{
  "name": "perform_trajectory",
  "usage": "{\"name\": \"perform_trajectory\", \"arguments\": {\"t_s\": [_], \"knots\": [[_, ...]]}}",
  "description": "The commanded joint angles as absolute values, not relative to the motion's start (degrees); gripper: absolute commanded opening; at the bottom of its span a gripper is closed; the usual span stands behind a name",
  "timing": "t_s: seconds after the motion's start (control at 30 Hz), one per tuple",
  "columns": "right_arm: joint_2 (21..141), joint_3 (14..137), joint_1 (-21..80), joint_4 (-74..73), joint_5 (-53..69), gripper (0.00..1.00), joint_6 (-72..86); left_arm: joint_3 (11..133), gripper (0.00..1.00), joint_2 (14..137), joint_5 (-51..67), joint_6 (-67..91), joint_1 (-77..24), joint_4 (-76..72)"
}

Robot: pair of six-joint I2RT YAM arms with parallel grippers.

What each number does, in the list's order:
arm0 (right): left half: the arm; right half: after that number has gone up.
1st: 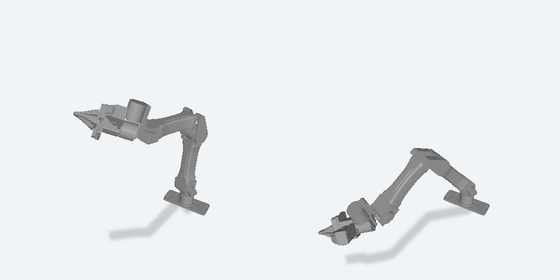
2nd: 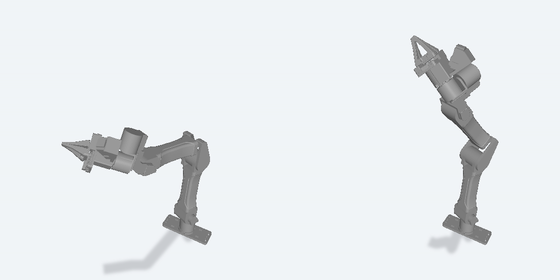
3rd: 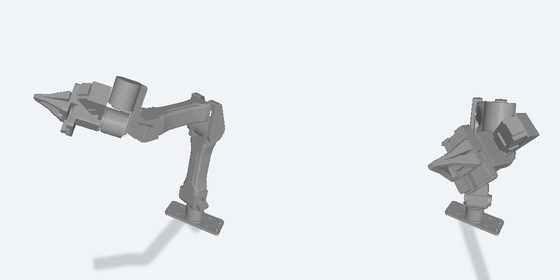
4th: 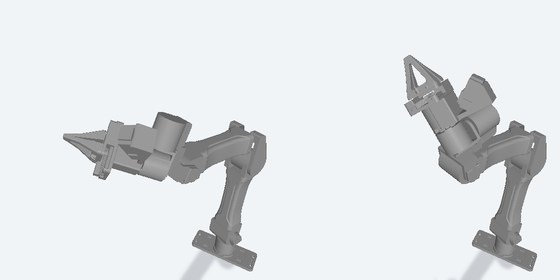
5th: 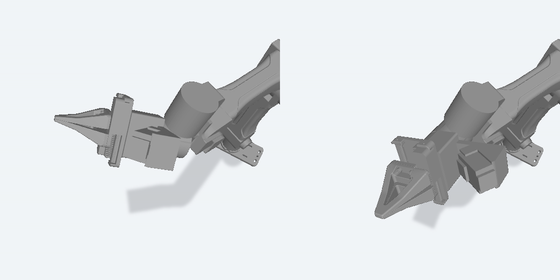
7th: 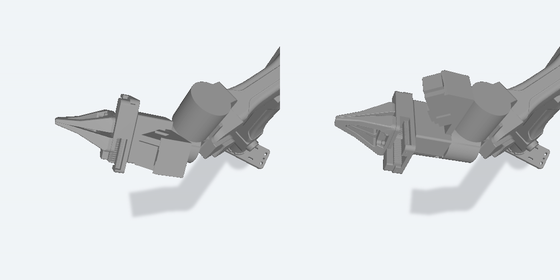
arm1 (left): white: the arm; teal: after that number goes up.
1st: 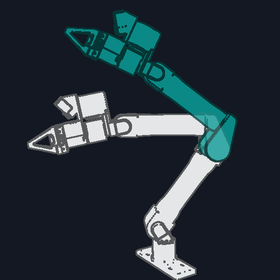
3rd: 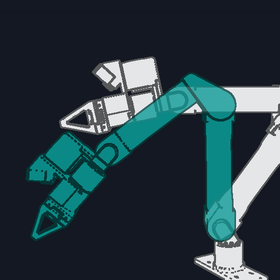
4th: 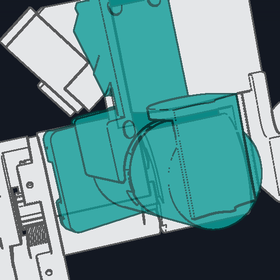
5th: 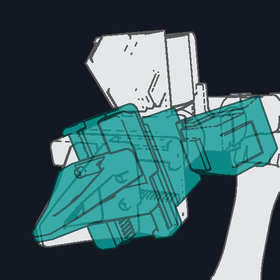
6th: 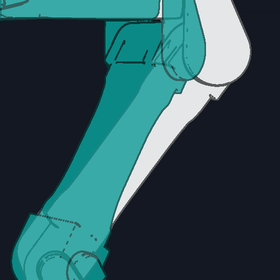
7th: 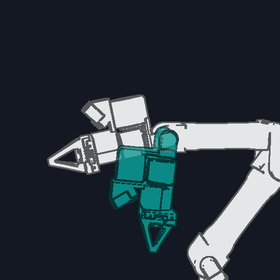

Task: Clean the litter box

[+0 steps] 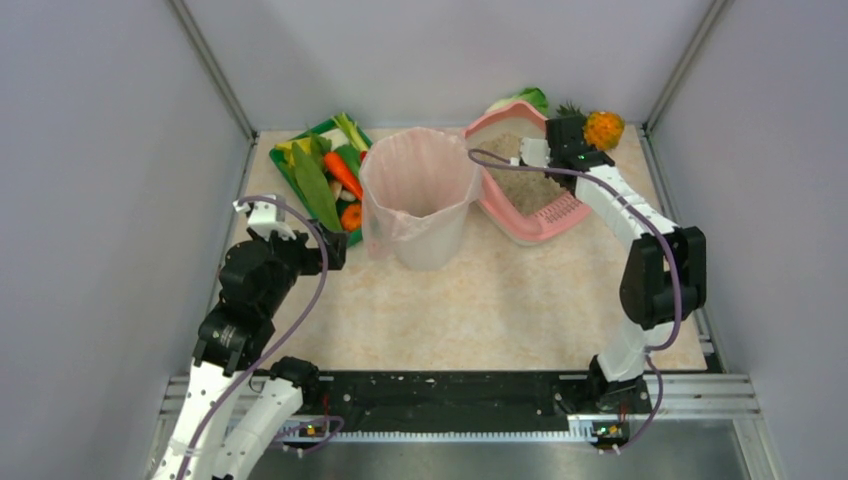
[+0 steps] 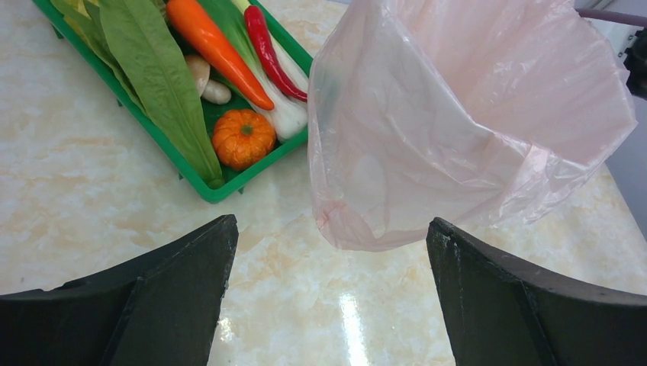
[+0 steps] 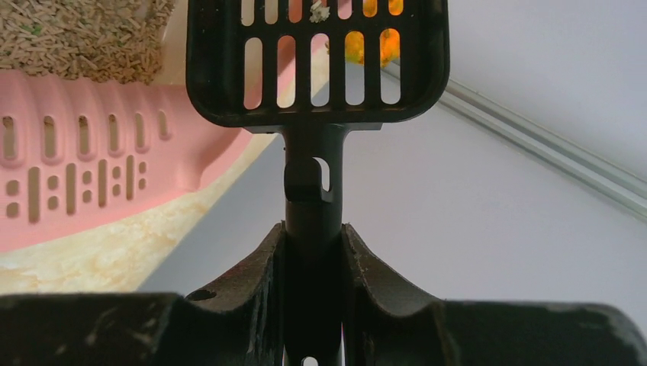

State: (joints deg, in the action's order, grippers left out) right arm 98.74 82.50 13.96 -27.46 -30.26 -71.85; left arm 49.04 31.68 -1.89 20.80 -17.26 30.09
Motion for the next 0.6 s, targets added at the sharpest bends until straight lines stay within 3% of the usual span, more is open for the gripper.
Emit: {"name": "perform_trajectory", "arguments": {"t_s": [0.0,0.57], "knots": [[101.51,84.53,13.67,-27.33,-31.0,0.0,-74.51,49.13,0.99,31.61,-2.63,20.0,-17.31,28.5],[105.79,85.79,15.54,-28.49,-33.63,0.0,-78.31,48.55,0.99,30.86,-3.42,17.35,-17.31,29.36]]}}
